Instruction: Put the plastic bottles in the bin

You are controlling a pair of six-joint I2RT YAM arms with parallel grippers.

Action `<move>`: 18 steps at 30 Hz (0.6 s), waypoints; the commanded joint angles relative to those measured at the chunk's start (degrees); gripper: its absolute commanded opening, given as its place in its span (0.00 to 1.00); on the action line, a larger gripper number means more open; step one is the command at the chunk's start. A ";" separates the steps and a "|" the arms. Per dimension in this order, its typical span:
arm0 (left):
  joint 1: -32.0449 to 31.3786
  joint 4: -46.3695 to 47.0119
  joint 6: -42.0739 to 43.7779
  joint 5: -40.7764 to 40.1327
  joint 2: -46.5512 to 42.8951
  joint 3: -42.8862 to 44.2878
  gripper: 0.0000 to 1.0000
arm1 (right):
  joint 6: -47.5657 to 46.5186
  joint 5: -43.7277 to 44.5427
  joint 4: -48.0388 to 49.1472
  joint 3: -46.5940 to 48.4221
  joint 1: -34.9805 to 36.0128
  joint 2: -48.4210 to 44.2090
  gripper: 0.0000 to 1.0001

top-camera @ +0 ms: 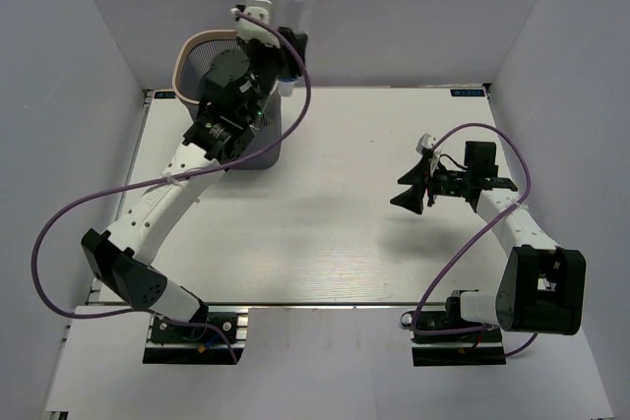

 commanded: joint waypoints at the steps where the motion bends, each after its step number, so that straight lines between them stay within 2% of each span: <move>1: 1.99 1.76 1.58 -13.80 -1.29 1.08 0.36 | -0.78 -1.37 0.17 -0.47 -0.15 -1.79 0.72; 2: 2.87 1.75 2.46 -20.62 -1.29 1.08 0.36 | -0.78 -1.37 0.08 -0.39 -0.06 -1.79 0.72; 4: 4.97 0.78 3.00 -27.59 -0.67 0.04 0.36 | -0.87 -1.54 0.17 -0.21 -0.06 -1.88 0.72; 6: 6.56 2.01 4.31 -29.20 0.72 -1.11 0.37 | -0.96 -1.46 -0.01 -0.21 -0.15 -2.23 0.72; 7: 7.35 0.88 4.32 -29.21 1.60 -1.11 0.43 | -0.96 -1.46 -0.01 -0.04 -0.06 -2.23 0.72; 8: 8.75 -0.52 4.32 -29.21 2.83 1.24 0.69 | -0.96 -1.46 -0.10 -0.03 -0.15 -2.32 0.72; 9: 9.29 -1.93 3.80 -29.82 4.15 2.57 0.85 | -0.96 -1.46 -0.27 0.05 -0.06 -2.49 0.72; 10: 9.29 -4.55 3.18 -28.43 6.25 3.88 0.97 | -0.96 -1.28 -0.45 0.14 -0.15 -2.32 0.74; 11: 9.99 -4.58 3.18 -27.38 6.79 4.68 1.00 | -0.87 -1.11 -0.71 0.31 -0.06 -2.49 0.74; 12: 9.99 -4.58 3.70 -26.23 6.80 5.30 1.00 | -0.96 -0.84 -0.89 0.49 -0.06 -2.50 0.78; 13: 9.99 -3.18 3.70 -23.87 6.80 5.30 1.00 | -0.78 -0.58 -1.15 0.58 -0.06 -2.58 0.87; 15: 9.99 -2.03 5.37 -20.70 5.93 5.30 1.00 | -0.26 0.39 -2.03 1.02 -0.15 -3.02 0.90; 17: 8.86 -1.42 8.60 -9.66 3.48 4.78 1.00 | 2.27 3.09 -2.12 1.46 -0.15 -3.90 0.90; 18: 8.85 -1.41 10.28 0.39 2.33 4.17 1.00 | 2.73 3.55 -2.29 1.98 -0.15 -4.08 0.90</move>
